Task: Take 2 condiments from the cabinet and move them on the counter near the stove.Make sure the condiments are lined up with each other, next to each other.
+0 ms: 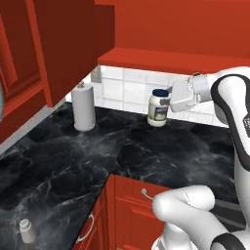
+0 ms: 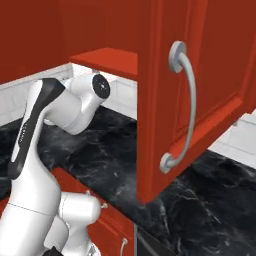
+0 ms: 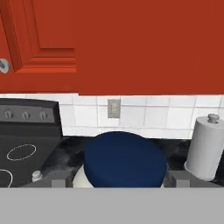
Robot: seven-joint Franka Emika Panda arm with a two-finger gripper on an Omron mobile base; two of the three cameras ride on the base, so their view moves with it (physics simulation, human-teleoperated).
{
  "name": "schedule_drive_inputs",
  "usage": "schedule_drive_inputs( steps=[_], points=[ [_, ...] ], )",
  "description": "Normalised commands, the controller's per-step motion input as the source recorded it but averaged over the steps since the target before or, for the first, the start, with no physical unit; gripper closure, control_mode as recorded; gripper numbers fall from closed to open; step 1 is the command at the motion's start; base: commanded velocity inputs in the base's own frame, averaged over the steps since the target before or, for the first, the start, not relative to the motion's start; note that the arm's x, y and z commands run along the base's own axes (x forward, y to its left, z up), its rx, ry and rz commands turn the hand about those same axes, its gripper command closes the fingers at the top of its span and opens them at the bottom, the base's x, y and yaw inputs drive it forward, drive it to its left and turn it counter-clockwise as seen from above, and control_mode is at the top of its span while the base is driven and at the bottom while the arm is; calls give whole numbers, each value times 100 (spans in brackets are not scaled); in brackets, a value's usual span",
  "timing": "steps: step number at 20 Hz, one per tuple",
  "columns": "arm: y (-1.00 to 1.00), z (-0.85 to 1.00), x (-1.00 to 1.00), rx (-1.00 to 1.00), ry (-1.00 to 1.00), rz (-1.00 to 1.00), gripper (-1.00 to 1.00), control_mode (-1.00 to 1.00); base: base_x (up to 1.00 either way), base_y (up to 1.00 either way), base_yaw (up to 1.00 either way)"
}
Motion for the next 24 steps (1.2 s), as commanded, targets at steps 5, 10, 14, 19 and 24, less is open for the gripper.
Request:
schedule_drive_inputs(
  steps=[5, 10, 14, 19, 24],
  points=[
    [0, 0, 0, 0, 0, 0, 100, 100, -32, 0, 56],
    [0, 0, 0, 0, 0, 0, 100, 100, -26, 0, 54],
    [0, 0, 0, 0, 0, 0, 100, 100, -22, 0, 49],
    [0, 0, 0, 0, 0, 0, 100, 100, -19, -9, 42],
    [0, 0, 0, 0, 0, 0, 100, 100, -44, -4, 34]
  ],
)
